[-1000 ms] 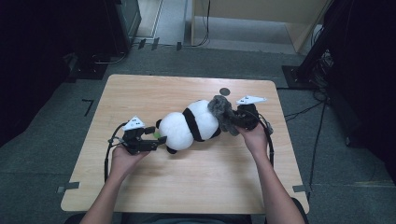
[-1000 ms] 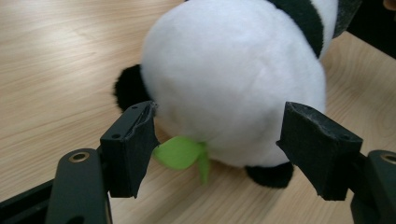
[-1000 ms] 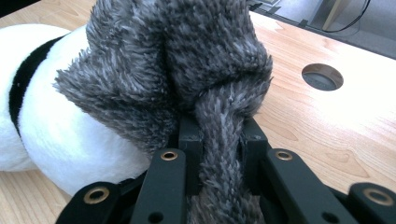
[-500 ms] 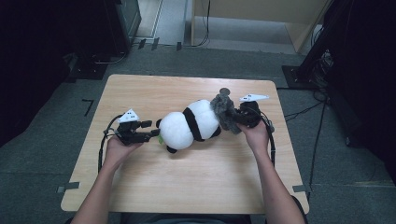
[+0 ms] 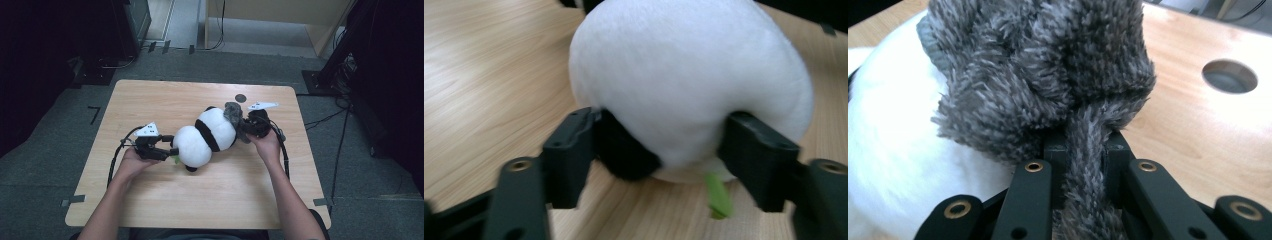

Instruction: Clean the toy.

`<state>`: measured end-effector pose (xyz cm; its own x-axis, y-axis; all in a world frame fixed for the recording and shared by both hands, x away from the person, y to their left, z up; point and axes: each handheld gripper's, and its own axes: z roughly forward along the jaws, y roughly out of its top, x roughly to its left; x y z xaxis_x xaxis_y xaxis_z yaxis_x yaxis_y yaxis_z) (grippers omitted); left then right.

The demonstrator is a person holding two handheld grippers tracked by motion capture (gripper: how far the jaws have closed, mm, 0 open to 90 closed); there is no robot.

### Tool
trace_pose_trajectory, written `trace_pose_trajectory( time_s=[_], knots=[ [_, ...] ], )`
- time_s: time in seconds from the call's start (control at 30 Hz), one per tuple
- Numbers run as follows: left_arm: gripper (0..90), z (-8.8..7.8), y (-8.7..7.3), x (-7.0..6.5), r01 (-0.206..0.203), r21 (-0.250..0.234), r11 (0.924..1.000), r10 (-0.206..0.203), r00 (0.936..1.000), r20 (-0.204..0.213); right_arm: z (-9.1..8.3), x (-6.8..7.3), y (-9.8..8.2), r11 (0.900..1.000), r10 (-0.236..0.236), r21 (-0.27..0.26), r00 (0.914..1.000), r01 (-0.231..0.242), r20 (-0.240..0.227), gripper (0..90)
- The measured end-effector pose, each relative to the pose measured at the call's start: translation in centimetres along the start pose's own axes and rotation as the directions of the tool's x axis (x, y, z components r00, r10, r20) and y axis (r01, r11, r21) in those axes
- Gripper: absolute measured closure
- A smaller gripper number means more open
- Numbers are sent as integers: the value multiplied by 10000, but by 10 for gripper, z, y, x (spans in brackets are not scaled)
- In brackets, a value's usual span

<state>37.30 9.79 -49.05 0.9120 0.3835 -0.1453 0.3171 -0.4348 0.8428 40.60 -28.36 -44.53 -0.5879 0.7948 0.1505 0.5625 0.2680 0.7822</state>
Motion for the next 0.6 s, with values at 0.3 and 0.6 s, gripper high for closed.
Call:
trace_pose_trajectory(
  time_s=[0.3, 0.6],
  knots=[
    [27, 34, 7, -31, -885, 289, 9957, 838, 9871, 1367, 1, 12, 4, 9985, -497, -212, 9985, 503, 242, 803],
    [410, 26, 14, -31, -262, 389, 9989, 205, 9898, 1408, -2, 5, 3, 9996, 33, -287, 9989, -20, 464, 795]
  ],
)
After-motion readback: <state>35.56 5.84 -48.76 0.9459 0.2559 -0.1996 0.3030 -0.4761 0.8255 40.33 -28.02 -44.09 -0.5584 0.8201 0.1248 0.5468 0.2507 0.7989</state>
